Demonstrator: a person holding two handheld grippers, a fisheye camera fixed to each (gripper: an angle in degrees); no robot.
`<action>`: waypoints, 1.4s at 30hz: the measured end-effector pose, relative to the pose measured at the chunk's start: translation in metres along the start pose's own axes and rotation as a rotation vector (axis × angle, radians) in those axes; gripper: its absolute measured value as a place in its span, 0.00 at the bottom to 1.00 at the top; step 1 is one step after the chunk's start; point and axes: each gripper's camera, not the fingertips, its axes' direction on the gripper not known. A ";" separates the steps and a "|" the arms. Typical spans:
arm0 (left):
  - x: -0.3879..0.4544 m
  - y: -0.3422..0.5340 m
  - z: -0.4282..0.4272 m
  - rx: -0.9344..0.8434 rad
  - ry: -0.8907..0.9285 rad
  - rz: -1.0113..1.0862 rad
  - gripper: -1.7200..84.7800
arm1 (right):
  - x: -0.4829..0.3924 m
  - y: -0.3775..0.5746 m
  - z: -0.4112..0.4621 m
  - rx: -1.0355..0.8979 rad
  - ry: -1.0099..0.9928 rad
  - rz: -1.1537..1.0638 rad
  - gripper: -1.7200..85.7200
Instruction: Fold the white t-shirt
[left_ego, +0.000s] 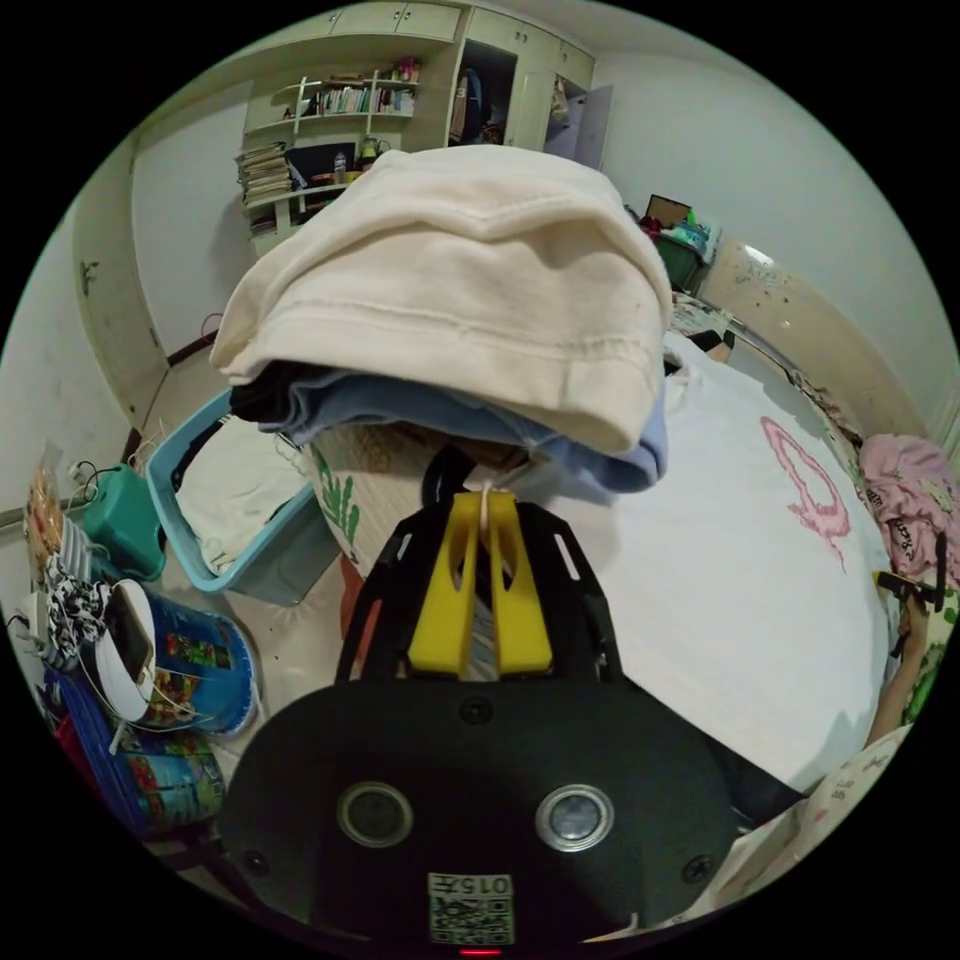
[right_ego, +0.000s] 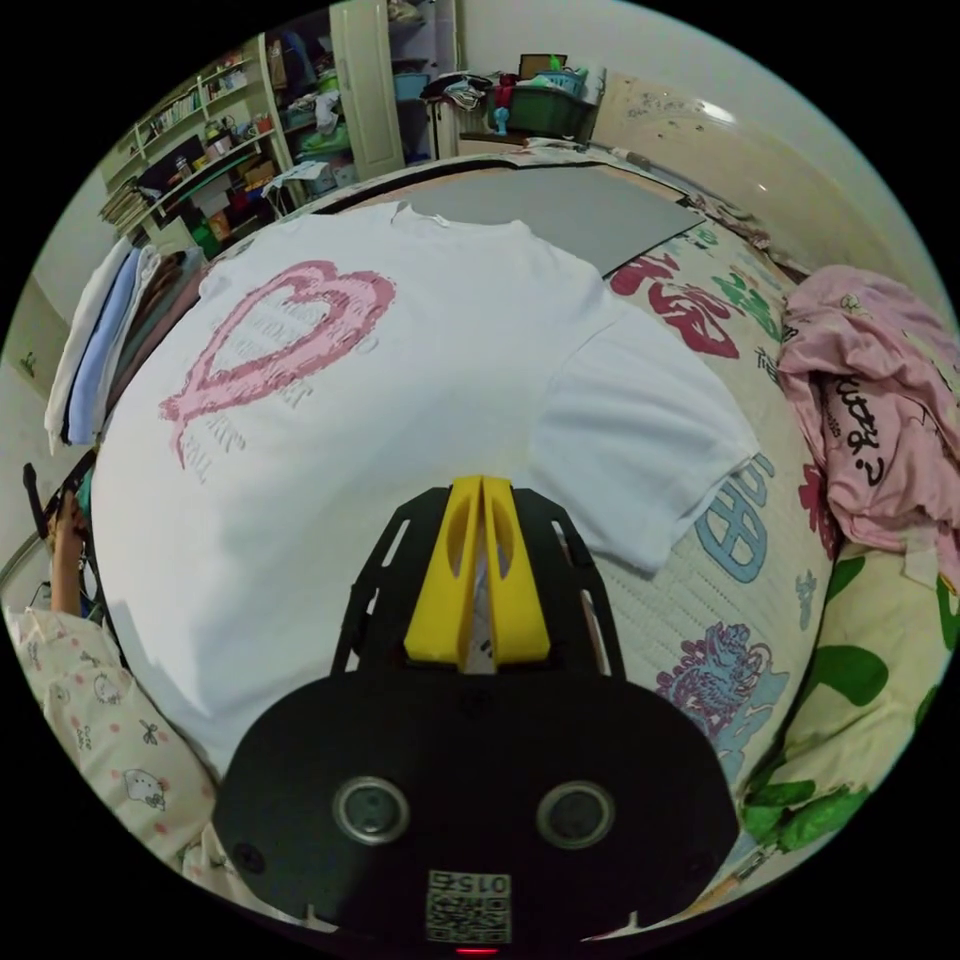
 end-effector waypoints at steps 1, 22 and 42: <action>0.000 0.000 0.000 -0.002 -0.001 0.002 0.01 | -0.002 0.000 0.001 0.002 0.010 -0.006 0.01; 0.003 -0.013 -0.036 -0.054 0.028 0.074 0.04 | 0.011 0.017 -0.008 0.036 -0.056 0.019 0.01; 0.293 -0.079 -0.109 0.396 0.394 0.789 0.09 | -0.030 0.045 -0.035 0.027 0.068 -0.066 0.01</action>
